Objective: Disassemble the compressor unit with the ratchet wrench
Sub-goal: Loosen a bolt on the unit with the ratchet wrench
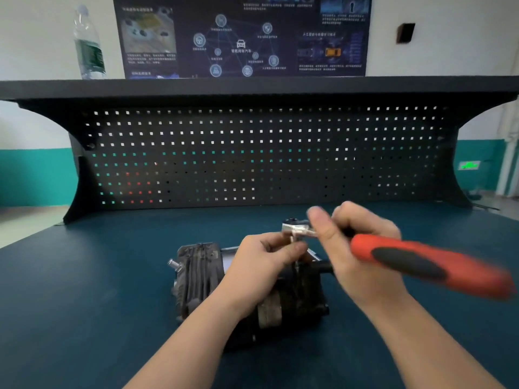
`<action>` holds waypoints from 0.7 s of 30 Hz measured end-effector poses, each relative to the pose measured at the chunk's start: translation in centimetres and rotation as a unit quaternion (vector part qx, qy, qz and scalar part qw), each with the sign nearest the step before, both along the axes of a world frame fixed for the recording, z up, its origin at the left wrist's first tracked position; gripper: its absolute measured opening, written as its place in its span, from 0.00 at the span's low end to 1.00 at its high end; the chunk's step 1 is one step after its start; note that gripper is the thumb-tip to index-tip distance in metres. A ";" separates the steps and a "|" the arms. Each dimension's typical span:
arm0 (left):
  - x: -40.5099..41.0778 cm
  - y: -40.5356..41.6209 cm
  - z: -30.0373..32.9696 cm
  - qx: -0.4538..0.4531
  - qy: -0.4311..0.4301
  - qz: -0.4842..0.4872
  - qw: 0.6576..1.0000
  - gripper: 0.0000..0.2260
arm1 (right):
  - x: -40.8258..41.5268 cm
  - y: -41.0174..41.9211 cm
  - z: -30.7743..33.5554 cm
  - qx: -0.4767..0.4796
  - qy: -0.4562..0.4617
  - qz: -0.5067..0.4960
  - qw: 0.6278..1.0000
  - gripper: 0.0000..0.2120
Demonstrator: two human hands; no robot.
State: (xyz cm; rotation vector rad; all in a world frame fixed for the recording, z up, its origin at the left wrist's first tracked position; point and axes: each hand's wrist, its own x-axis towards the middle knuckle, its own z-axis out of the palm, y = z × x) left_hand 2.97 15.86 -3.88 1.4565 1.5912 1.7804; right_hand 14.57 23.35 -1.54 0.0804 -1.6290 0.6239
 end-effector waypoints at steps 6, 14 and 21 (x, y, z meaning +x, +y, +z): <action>-0.5 0.0 -0.1 0.010 -0.044 -0.026 0.999 0.10 | -1.1 4.3 0.0 -0.458 0.019 0.329 0.826 0.14; 0.1 -0.6 0.4 -0.001 -0.010 0.011 1.000 0.17 | -1.0 -0.9 -0.2 0.079 0.019 -0.057 0.995 0.20; 0.4 -0.5 0.0 0.024 -0.029 0.014 0.999 0.05 | -0.1 1.4 0.5 -0.134 -0.003 0.125 0.983 0.21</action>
